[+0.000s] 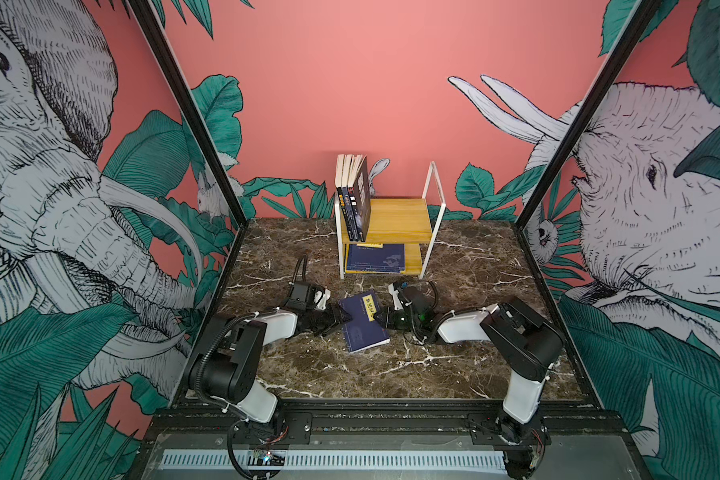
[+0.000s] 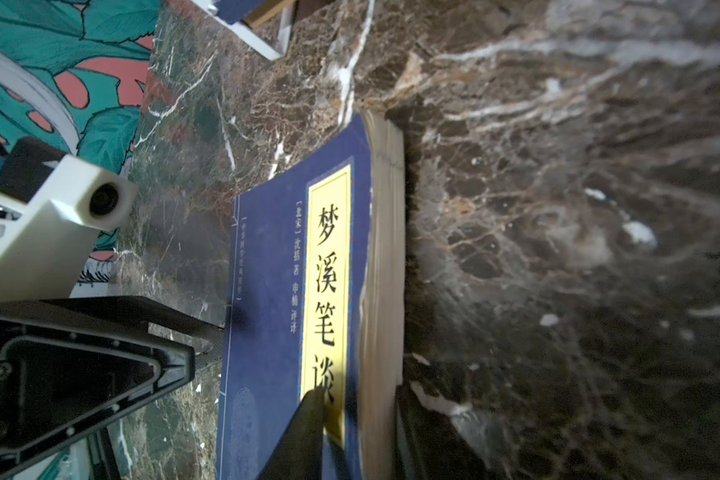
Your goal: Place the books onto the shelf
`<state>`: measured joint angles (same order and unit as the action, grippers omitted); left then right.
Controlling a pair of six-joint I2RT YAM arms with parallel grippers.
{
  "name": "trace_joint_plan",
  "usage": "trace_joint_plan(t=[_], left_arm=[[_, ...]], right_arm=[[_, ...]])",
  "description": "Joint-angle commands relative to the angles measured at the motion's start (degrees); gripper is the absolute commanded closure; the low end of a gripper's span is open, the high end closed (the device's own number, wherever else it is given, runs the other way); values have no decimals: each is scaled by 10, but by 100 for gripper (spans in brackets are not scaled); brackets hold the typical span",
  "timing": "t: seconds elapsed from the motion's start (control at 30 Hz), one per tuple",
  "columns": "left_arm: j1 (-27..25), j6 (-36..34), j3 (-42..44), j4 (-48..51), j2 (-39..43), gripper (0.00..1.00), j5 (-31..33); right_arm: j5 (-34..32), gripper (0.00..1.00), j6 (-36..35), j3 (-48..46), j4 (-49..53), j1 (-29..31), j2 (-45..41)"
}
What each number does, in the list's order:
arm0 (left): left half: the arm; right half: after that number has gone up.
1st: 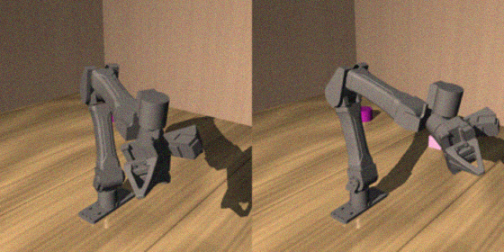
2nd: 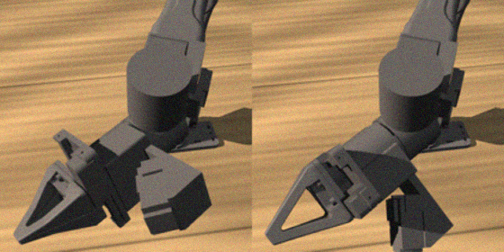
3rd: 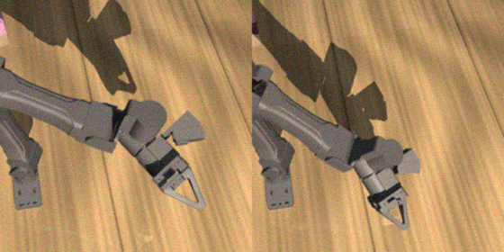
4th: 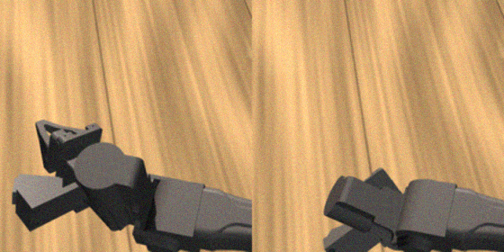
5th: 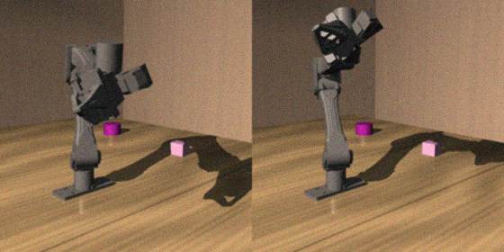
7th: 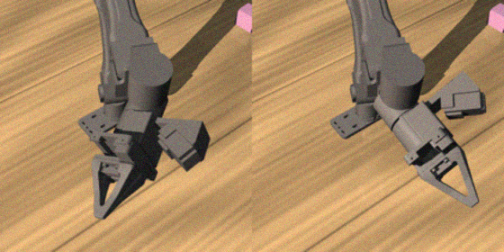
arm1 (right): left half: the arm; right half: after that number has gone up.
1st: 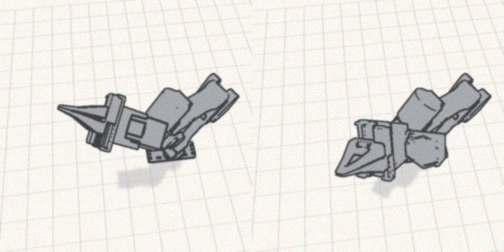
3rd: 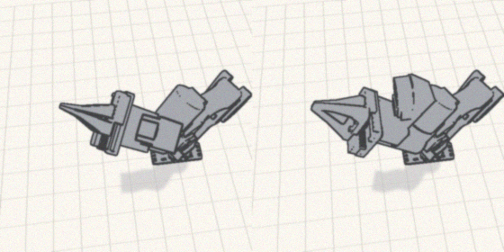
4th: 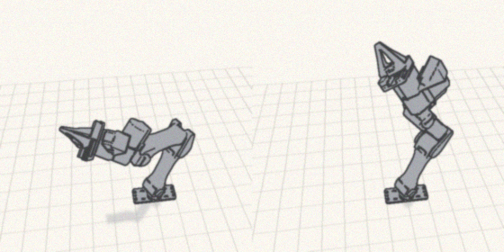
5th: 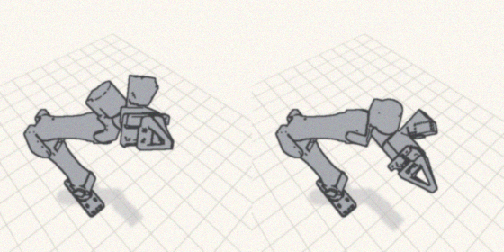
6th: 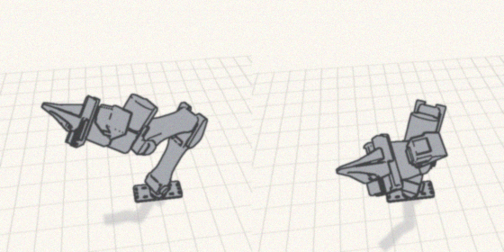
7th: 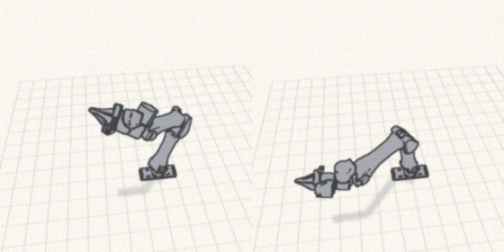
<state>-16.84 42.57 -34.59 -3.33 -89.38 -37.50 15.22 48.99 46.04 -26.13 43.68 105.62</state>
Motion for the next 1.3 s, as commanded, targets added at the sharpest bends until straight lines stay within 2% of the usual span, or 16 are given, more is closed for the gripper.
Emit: trace_joint_plan(t=[0.0,0.1,0.23,0.4,0.5,0.63,0.87,1.03,1.13,1.27], left_arm=[[-4,21,-5,-26,0,49,-33],[-3,17,-5,-28,3,50,-35],[-1,-5,-7,-2,23,46,-26],[8,-15,4,-6,62,25,-20],[21,-14,7,-24,79,15,-38],[43,-2,22,-96,112,9,-80],[65,-6,-4,-175,184,15,-182],[73,-20,-25,-147,173,19,-189],[74,-4,-33,-141,153,28,-190],[73,11,-48,-144,157,51,-201]], right_arm=[[32,81,8,9,-12,11,-20],[36,100,-6,6,-5,12,-45],[28,100,-27,5,27,11,-92],[29,100,-35,7,51,6,-162],[37,100,-34,14,67,2,-197],[62,100,-36,29,107,-11,-244],[128,100,-40,47,136,-31,-293],[171,100,-26,54,122,-37,-288],[183,100,-22,60,124,-39,-289],[191,100,-21,56,113,-39,-287]])
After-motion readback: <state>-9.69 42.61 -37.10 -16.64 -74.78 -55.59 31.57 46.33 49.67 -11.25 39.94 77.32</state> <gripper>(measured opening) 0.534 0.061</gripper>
